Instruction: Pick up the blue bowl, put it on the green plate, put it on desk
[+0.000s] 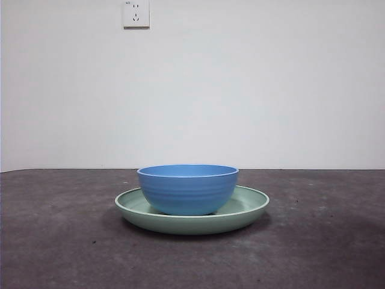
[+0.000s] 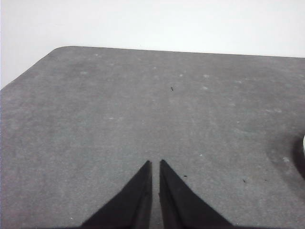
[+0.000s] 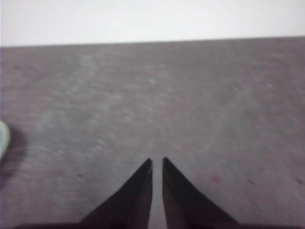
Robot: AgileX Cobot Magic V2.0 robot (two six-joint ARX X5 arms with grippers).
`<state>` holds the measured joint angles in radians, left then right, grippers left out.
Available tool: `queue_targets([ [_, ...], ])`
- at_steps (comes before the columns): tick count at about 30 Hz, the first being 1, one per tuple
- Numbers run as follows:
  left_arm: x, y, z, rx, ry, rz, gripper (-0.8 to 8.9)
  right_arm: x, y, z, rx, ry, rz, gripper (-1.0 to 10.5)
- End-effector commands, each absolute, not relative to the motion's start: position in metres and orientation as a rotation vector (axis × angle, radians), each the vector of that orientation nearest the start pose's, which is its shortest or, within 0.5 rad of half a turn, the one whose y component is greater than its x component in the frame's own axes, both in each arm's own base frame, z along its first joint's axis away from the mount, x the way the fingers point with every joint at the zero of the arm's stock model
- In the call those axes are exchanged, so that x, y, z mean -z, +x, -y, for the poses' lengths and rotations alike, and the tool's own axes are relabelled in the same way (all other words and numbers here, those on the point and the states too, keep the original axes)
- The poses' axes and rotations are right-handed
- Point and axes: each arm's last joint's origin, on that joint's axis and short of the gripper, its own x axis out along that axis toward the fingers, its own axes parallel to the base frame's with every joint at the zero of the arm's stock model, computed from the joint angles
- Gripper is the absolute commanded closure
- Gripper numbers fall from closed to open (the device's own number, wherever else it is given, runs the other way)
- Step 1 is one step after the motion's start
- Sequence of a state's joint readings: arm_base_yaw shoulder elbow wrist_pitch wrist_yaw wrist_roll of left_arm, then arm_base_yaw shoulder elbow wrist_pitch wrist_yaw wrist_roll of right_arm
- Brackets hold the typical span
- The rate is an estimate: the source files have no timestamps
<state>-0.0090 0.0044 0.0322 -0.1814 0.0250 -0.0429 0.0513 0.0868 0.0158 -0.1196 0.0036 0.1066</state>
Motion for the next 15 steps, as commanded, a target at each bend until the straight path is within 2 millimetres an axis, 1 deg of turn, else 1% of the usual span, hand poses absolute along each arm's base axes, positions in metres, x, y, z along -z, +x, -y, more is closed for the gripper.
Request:
queue_targets([
  [1,-0.1494,0.0956,0.0015,0.028,-0.044,-0.179,7.87,-0.1455,0.0991,-0.0038,0.007,0.107,-0.227,9.2],
  [7,-0.1494,0.0956,0.0016,0.028,-0.044,-0.179,7.87,-0.1498,0.0958,-0.0035,0.006,0.076,-0.170,9.2],
  [15,-0.1494,0.0956,0.0015,0.028,-0.044,-0.179,7.87,-0.1498,0.0958,-0.0039,-0.010,0.062,-0.170,9.2],
])
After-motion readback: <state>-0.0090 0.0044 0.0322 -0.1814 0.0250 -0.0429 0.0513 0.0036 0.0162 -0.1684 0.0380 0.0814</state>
